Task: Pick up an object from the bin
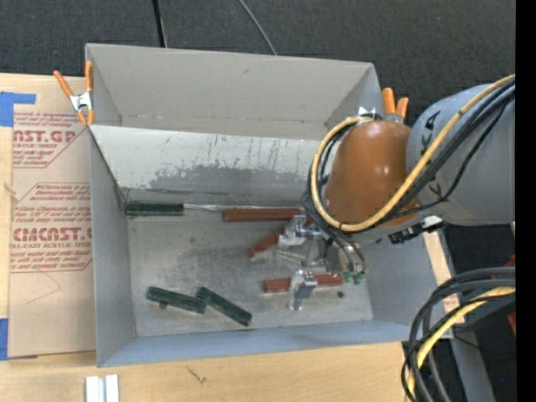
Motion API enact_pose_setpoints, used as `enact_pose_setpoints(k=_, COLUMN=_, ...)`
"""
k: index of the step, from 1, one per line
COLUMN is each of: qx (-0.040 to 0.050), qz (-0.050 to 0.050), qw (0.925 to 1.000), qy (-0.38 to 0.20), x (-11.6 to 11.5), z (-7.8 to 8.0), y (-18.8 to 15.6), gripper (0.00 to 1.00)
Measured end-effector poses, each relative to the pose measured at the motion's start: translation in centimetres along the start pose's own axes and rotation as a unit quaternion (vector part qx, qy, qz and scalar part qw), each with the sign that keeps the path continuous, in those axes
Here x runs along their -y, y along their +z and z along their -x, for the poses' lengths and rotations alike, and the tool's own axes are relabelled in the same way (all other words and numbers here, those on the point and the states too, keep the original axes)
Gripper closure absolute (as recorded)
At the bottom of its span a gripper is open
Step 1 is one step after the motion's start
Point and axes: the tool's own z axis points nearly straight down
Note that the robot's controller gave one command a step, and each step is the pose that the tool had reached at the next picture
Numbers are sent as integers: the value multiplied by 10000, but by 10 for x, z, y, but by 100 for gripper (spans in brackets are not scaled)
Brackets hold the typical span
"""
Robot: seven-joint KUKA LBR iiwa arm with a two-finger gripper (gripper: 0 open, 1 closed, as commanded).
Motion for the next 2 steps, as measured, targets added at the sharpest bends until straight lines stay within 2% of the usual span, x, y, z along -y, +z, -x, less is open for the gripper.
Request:
enact_pose_setpoints(k=1, qx=53, qz=5, qw=10000, qy=-35, x=1, z=12, y=72, gripper=100)
enact_pose_setpoints(k=2, qx=53, qz=5, qw=10000, qy=-36, x=1, z=12, y=72, gripper=100)
